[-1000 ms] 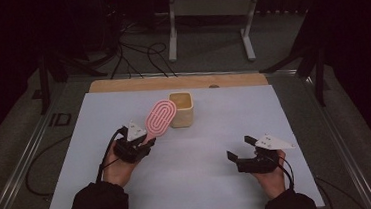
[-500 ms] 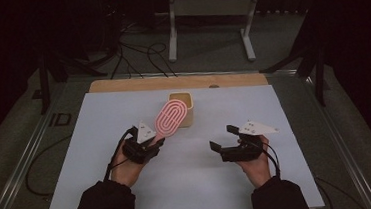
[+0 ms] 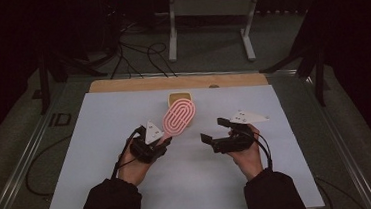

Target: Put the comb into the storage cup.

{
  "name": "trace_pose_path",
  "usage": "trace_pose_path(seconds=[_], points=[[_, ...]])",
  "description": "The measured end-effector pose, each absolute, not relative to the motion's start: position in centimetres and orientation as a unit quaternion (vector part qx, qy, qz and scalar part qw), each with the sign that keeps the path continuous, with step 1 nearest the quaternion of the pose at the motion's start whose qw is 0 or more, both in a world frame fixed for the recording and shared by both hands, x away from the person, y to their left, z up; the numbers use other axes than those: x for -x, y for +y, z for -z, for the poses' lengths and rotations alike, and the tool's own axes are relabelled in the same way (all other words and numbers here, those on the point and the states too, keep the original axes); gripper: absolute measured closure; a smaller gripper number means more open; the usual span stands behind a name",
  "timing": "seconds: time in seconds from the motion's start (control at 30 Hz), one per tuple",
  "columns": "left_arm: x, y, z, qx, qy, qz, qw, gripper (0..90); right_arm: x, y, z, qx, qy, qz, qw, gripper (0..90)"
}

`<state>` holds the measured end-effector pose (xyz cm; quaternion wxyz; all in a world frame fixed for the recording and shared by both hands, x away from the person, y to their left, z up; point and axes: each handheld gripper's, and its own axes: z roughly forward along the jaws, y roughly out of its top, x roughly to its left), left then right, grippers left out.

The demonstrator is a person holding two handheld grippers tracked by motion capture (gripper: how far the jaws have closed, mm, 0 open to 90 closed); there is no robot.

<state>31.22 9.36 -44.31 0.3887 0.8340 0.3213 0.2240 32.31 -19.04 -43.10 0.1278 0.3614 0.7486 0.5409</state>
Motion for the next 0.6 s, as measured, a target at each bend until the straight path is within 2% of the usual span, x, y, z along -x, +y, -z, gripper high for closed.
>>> trace_pose_path(seconds=[0.17,0.2,0.6], points=[[-31.2,8.8,44.4,-0.832,0.319,-0.227,0.393,69.9,-32.9,-18.4,42.5,-0.358,0.748,-0.548,0.108,8.1],[-31.2,8.6,44.4,-0.833,0.317,-0.229,0.392,69.9,-33.3,-18.1,42.3,-0.359,0.746,-0.553,0.092,8.1],[-30.9,7.8,44.3,-0.831,0.308,-0.234,0.400,69.9,-34.5,-16.7,41.8,-0.361,0.746,-0.554,0.076,8.1]])
